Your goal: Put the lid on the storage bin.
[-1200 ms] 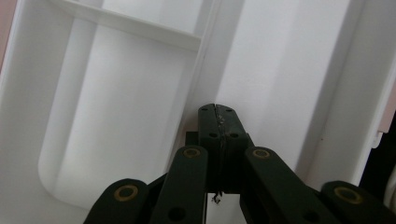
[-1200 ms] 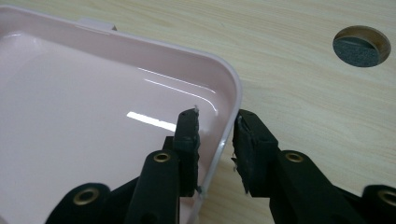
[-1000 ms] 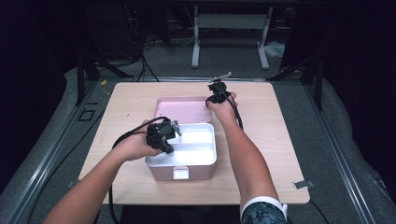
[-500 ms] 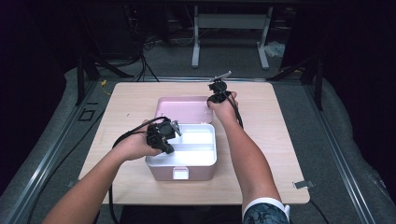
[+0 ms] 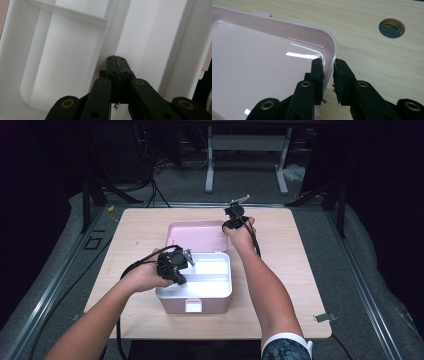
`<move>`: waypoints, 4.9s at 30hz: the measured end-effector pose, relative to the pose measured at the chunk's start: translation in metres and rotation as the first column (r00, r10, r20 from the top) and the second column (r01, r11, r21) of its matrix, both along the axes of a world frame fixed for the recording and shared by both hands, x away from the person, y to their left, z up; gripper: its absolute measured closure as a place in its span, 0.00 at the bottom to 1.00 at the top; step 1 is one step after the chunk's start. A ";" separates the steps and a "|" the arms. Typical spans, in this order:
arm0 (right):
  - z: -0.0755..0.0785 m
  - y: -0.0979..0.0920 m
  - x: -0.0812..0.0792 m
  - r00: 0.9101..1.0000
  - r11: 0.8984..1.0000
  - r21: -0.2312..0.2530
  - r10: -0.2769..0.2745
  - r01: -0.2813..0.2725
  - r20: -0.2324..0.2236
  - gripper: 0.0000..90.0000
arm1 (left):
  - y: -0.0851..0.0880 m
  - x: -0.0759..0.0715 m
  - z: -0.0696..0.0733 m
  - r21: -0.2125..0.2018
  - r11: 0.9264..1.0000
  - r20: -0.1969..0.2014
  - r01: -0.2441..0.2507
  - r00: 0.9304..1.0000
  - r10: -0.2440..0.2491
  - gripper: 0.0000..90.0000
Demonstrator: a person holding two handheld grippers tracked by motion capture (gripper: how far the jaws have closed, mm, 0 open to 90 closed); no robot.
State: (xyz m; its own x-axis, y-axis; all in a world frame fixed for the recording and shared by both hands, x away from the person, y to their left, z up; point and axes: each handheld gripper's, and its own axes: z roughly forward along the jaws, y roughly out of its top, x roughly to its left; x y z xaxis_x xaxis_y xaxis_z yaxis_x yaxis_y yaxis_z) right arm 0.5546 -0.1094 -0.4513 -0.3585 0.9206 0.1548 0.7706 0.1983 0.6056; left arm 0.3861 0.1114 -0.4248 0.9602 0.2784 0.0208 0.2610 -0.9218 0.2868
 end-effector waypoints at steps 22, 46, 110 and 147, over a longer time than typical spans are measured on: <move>0.067 -0.013 -0.048 0.977 0.996 0.071 0.029 -0.044 0.210 0.93 | 0.001 0.001 0.000 -0.009 1.000 -0.010 -0.010 1.000 0.009 1.00; 0.087 -0.026 -0.159 0.876 0.984 -0.010 0.165 -0.180 0.452 0.97 | 0.011 -0.004 0.005 -0.065 0.996 0.030 -0.055 0.998 0.057 0.99; 0.068 -0.087 -0.197 0.887 0.980 0.101 0.108 -0.170 0.448 0.95 | 0.088 0.028 0.078 -0.361 0.894 0.020 -0.264 0.957 0.290 1.00; 0.028 -0.107 -0.204 0.928 0.987 0.053 0.121 -0.149 0.352 0.83 | 0.159 -0.014 0.026 -0.364 0.839 0.092 -0.404 0.881 0.464 0.66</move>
State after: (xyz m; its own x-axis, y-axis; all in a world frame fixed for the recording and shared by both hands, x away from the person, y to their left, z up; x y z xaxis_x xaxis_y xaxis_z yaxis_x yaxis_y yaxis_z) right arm 0.3511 -0.2166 -0.4237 -0.5225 0.8500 0.0676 0.4795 0.2273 0.8476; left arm 0.3723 0.2703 -0.3983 0.7284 0.6851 0.0066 0.5317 -0.5714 0.6251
